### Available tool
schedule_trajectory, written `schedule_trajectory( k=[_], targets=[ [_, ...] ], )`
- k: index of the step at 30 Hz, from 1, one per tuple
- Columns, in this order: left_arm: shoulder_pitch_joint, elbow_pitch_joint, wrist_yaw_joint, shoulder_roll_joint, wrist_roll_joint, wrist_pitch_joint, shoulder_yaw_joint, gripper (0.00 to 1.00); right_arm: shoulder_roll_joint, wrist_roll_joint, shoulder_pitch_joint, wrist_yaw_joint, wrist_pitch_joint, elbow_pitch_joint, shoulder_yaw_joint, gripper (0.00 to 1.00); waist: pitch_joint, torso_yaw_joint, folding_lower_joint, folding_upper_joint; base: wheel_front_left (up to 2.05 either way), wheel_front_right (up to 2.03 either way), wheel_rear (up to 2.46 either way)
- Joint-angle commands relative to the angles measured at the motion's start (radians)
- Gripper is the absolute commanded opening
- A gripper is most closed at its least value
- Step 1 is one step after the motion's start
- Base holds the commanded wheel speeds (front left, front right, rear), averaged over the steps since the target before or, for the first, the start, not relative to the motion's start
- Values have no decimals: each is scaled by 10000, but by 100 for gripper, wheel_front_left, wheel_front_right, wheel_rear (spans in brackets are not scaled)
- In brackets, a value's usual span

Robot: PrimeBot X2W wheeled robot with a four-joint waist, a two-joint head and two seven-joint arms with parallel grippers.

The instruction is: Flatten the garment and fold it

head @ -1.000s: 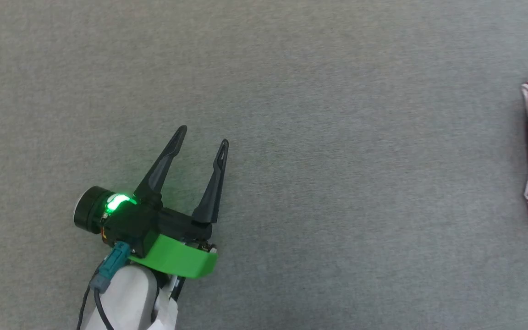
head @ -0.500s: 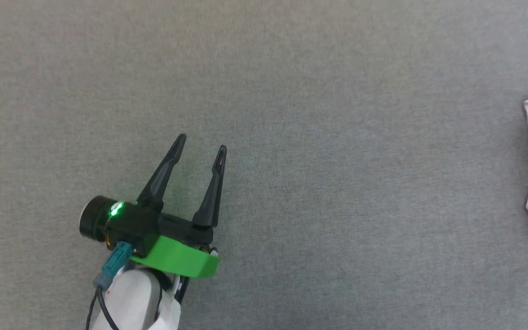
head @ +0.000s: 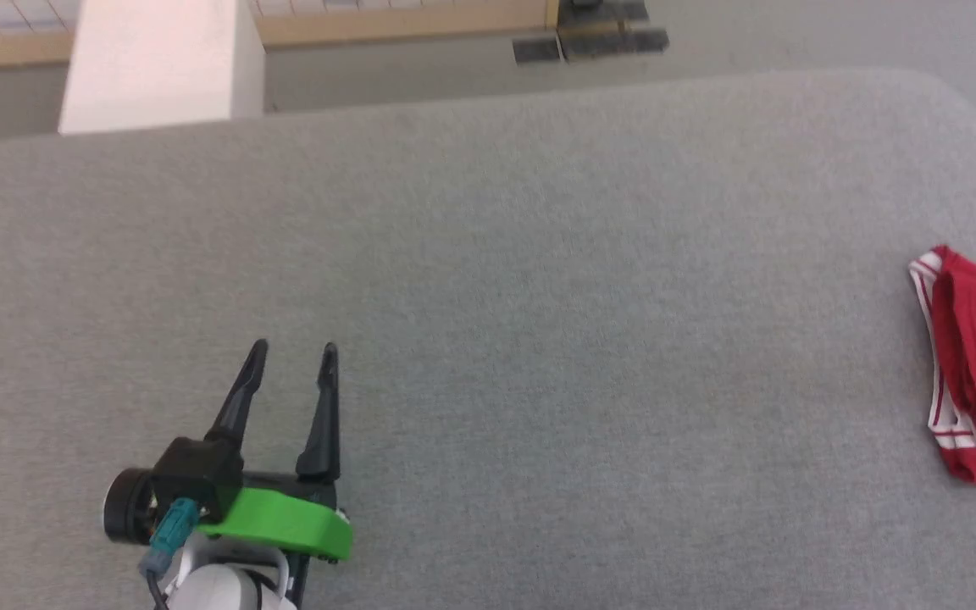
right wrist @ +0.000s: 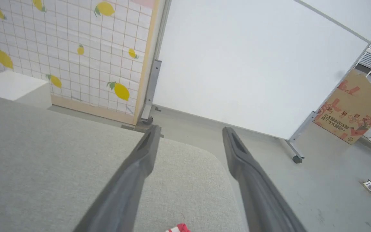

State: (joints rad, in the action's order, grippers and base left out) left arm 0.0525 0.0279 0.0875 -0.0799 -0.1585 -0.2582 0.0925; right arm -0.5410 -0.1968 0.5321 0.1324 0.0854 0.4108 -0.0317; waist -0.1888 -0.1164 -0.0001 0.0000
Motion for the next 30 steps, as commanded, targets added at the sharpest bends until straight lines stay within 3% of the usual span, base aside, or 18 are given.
schedule_trajectory(
  k=[1,12,20,30],
  targets=[
    [-82,55,-84,63,14,-36,-111,100,313,-182,-399,-17,297,-220,91,100,819,415,1,0,0,0,0],
    [-563,148,-347,179,112,-36,-524,100,2698,-582,-3573,-17,1448,-2869,304,100,1423,980,1,0,0,0,0],
    [-848,258,-303,211,259,-36,-524,100,4299,-535,-5343,-17,1630,-3576,615,100,1590,1240,1,0,0,0,0],
    [-1105,808,-284,236,399,-36,-461,100,4771,-144,-6298,-17,1623,-3173,569,100,1668,1348,1,0,0,0,0]
  ],
)
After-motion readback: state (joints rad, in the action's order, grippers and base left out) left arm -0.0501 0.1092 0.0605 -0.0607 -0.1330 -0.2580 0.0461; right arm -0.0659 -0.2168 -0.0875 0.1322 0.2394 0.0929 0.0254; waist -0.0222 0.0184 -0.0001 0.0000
